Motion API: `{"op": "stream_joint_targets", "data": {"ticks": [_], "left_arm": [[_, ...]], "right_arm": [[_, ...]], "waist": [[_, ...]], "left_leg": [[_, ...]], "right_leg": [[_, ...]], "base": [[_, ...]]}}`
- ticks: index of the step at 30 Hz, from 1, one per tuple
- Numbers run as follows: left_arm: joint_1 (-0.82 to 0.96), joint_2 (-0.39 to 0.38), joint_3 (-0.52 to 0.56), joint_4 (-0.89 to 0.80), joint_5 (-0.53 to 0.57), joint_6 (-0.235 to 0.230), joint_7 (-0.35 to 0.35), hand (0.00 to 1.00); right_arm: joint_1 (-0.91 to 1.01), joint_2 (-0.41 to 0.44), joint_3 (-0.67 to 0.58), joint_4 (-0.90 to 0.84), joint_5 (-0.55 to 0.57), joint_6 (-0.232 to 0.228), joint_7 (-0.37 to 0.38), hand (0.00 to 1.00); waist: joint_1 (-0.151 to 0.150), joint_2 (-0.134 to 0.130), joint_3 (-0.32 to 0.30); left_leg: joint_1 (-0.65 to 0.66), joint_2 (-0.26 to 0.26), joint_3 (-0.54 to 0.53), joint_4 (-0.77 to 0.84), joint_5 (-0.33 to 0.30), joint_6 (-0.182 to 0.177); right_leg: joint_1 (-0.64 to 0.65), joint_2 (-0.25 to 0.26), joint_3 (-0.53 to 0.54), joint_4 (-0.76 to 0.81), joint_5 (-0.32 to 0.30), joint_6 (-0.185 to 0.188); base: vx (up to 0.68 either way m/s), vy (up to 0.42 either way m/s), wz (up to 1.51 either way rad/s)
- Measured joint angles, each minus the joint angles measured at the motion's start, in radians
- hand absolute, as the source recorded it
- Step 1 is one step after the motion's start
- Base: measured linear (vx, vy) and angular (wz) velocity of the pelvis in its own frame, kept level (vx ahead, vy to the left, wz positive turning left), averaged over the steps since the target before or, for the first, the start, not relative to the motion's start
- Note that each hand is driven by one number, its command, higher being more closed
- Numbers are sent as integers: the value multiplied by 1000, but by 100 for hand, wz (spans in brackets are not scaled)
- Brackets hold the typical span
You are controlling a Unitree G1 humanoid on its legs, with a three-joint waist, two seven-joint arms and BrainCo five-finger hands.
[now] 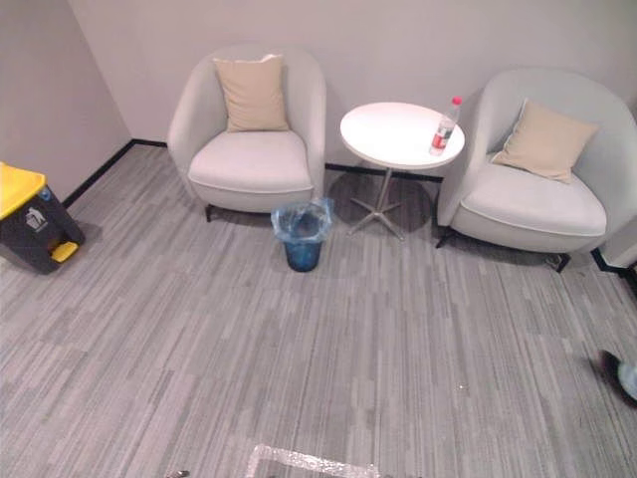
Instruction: Gather rubbish on tea table into small bin, then transfer packed bag to large trash can.
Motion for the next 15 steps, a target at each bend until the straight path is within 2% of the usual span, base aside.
{"op": "stream_joint_targets", "data": {"ticks": [15], "left_arm": [[0,1,-1,0,0,0,0,0]], "right_arm": [[0,1,0,0,0,0,-1,0]], "waist": [[0,-1,0]], "left_leg": [[-1,0,17,0,0,0]], "right_leg": [[2,1,13,-18,15,0]], "base": [[-12,-8,-2]]}}
